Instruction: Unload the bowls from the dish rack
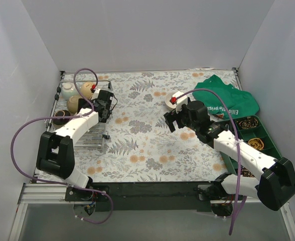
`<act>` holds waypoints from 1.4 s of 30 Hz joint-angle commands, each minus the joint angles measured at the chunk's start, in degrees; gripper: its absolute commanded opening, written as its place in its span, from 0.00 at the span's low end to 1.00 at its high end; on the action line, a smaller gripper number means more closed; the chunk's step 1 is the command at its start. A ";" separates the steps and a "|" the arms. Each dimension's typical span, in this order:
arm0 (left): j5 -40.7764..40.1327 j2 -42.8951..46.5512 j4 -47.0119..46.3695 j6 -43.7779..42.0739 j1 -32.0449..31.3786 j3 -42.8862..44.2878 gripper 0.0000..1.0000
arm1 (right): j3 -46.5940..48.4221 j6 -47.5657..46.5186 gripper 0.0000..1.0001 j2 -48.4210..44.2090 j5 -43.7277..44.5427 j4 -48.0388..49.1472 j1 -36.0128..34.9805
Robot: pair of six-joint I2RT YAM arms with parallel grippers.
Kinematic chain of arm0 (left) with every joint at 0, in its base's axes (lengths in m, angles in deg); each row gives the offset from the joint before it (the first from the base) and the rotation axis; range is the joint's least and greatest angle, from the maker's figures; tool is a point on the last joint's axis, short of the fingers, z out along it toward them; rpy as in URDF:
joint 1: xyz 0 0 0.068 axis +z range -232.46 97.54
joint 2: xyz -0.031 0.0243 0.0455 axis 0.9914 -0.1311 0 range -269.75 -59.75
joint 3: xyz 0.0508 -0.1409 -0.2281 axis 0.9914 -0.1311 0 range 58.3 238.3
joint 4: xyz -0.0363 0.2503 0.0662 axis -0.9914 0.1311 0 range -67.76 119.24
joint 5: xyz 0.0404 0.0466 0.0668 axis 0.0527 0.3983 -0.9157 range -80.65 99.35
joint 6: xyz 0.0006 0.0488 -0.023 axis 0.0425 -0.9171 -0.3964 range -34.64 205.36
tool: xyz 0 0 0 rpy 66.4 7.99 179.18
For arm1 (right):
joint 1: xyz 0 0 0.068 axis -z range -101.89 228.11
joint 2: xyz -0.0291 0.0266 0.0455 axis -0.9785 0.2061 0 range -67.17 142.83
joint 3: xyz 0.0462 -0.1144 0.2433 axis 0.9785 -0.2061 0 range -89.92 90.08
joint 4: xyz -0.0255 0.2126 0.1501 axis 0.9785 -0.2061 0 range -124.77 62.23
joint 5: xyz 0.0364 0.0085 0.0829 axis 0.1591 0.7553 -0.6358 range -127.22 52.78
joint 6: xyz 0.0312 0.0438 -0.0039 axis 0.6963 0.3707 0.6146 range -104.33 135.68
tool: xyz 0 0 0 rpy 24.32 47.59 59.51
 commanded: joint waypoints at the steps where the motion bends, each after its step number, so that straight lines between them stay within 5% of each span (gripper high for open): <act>1: -4.16 -2.81 -1.22 -3.06 -1.38 1.06 0.98 | 0.63 -0.11 0.97 0.21 -0.70 2.93 -0.34; 22: -10.93 -13.11 -1.22 -7.19 -3.67 2.73 0.98 | 0.54 -0.11 0.97 1.18 -1.58 3.54 -0.34; 42: 7.34 -5.73 -7.80 -17.91 -1.38 -0.96 0.98 | 0.28 -0.02 0.97 1.27 -2.63 3.98 -0.51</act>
